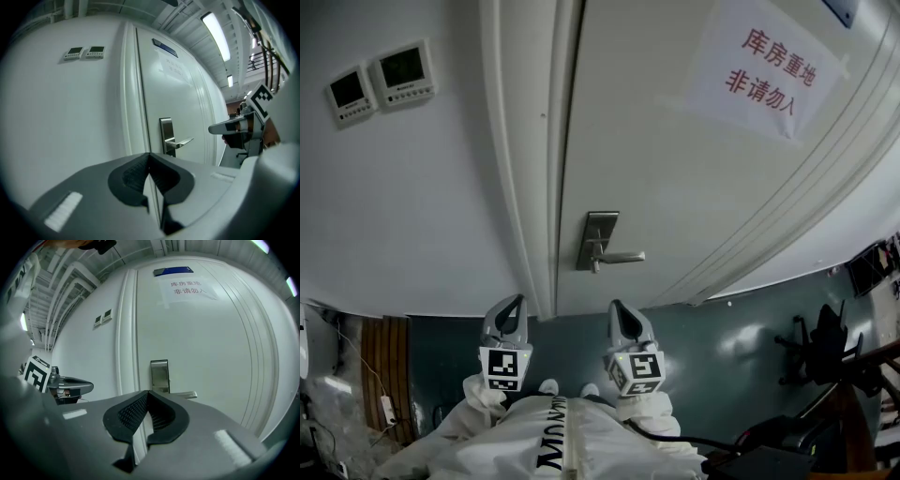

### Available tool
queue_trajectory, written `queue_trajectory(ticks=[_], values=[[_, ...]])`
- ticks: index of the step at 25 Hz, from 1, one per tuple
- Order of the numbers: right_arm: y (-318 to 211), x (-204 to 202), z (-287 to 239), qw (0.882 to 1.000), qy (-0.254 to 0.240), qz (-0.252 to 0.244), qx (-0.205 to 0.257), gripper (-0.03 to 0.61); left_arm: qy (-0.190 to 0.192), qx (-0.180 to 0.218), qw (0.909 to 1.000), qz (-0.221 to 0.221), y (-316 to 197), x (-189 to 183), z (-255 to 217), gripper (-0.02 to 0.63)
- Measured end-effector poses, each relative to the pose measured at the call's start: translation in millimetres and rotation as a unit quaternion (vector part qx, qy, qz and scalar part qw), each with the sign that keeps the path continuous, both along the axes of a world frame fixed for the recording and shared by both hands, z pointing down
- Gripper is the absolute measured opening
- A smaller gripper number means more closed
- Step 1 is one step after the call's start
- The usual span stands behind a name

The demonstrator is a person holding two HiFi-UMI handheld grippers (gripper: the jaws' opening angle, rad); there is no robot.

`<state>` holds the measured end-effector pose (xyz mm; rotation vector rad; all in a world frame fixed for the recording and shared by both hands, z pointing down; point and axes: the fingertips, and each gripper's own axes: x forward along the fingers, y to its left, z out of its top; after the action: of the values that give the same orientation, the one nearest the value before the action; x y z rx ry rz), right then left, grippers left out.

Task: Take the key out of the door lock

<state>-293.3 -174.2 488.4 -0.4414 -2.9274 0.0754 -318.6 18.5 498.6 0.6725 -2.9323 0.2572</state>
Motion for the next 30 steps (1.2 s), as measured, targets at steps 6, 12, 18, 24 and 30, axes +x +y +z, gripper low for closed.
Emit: queue_trajectory(ticks=[6,12,18,24,30], values=[[-16,-9,3,1.000,0.008,-0.023,-0.009,0.000,0.016,0.019,0.9995,-0.017,-20,0,2,0.000],[-35,-16,15,0.999,0.023,-0.013,-0.029,0.000,0.011,0.009,0.9998,-0.013,-39,1,-2,0.000],[-34,-23,20,0.999,0.028,-0.014,-0.038,0.031,0.013,0.006,0.9996,-0.026,-33,1,0,0.000],[-27,-37,36,0.994,0.052,-0.016,-0.096,0.095,0.009,-0.002,0.9989,-0.046,-17,0,-2,0.000],[-18,-59,67,0.958,0.112,-0.016,-0.263,0.121,0.004,-0.007,0.9972,-0.074,6,1,-10,0.000]])
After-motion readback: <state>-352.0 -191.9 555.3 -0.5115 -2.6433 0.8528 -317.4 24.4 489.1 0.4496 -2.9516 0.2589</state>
